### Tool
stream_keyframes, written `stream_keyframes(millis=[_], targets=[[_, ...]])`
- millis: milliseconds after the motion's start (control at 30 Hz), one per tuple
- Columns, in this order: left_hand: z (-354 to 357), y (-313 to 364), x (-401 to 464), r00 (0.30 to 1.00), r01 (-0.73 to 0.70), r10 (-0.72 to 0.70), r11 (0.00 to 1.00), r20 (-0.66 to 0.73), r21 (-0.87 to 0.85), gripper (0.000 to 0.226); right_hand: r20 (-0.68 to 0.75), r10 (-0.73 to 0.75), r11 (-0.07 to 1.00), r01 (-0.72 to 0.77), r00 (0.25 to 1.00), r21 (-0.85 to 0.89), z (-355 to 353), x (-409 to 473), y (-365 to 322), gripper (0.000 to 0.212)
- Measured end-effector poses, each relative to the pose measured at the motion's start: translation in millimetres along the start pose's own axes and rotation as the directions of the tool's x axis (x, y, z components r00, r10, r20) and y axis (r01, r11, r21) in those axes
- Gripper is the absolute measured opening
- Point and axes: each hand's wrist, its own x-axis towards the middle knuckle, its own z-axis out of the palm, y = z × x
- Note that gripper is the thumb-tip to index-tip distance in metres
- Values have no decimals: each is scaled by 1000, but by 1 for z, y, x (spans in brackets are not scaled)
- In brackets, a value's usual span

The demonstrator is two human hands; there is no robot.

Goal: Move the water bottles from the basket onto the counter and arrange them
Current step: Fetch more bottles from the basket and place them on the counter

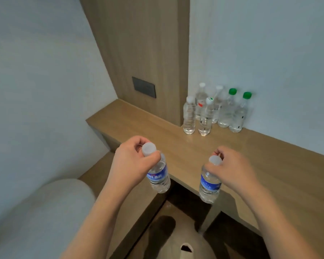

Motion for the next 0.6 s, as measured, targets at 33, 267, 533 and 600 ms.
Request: stream_keyframes(millis=[33,267,533,600], targets=[[4,1,22,1000,1,-1,1000,13,-13,19,-20,15,1000,-15,1000,-4,-1,20,-1,21],[35,10,164,980,-70,54,995,193,73,19,-208,128,992,-126,970,19,-16,141,-4,23],[102,-15,293,870,-308,117,887,479,343,28,-276,308,930,-350,911,-116,-11,252,4,26],[120,-21,315,835,-318,88,883,544,345,29,-293,341,917,-384,893,-104,-7,271,9,26]])
